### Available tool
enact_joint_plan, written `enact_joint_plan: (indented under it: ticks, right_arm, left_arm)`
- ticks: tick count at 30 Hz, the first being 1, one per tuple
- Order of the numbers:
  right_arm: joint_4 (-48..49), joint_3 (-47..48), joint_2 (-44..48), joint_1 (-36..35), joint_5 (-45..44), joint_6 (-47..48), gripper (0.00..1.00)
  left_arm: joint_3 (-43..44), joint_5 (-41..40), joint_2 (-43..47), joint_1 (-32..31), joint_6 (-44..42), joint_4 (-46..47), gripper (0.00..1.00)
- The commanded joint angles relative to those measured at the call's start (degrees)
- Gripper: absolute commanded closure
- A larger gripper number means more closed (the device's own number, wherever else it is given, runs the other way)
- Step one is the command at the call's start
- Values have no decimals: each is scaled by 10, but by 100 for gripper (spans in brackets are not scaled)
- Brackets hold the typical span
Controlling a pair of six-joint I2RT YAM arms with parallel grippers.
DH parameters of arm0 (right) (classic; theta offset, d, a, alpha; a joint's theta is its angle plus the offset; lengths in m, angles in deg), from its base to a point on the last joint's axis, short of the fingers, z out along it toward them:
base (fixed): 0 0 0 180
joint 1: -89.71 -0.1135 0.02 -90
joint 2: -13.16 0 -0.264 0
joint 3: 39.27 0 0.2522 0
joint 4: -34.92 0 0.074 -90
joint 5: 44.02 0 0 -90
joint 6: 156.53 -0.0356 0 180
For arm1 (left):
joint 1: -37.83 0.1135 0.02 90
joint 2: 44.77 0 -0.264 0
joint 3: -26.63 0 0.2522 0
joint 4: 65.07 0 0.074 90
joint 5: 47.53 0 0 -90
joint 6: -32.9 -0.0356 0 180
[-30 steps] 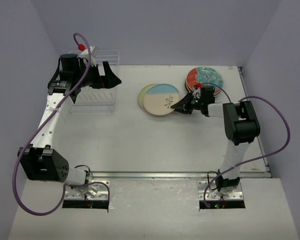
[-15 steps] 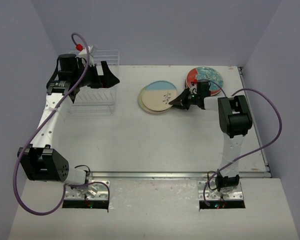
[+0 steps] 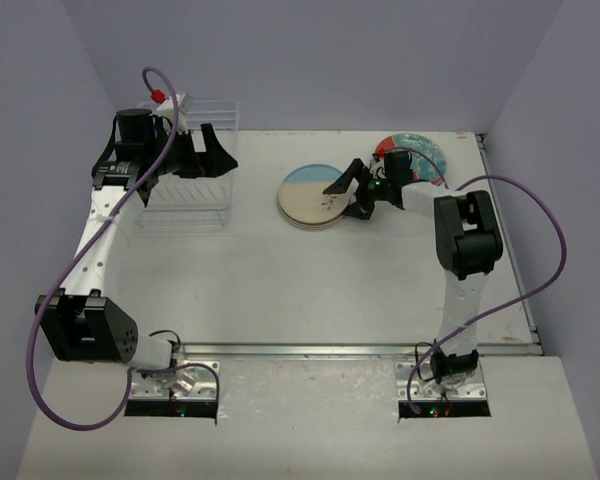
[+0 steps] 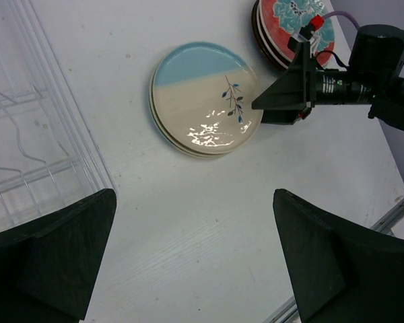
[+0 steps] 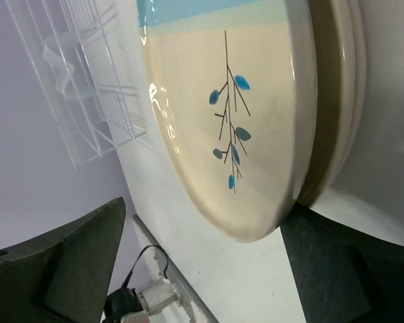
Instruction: Unload the plates from the dish rack
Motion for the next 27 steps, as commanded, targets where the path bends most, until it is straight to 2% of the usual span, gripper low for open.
enact_joint_plan:
  ticks: [1,7,8,9,14,16,19,22,27]
  right_arm:
    - [-107,-4,64,3,-83,52,1]
    - [-293,81,100,-20,-202,181,1]
    - [-310,93,100,-20,-214,194,1]
    - [-330,107,97,-24,-236,219,1]
    - [-363,111,126,-26,-244,307,1]
    - [-351,74,161,-26,-229,344,1]
    - [-287,-13,277,-26,-222,383,1]
    - [-228,-125,410,-26,-240,444,1]
    - [-221,-218,557,-25,-293,513,1]
  left_arm:
    - [34,-20,5,10,-9,-7,0]
    - [69,-102,4,10,-43,-43,0]
    - [72,-103,4,10,-43,-48,0]
    - [77,-148,3,9,-49,-56,0]
    - [71,-206,26,9,-66,-72,0]
    - [63,-200,35,10,-103,-86,0]
    - [31,-213,64,10,-119,-88,0]
    - [-39,-209,108,10,-149,-69,0]
    - [-109,-209,144,11,-171,-54,0]
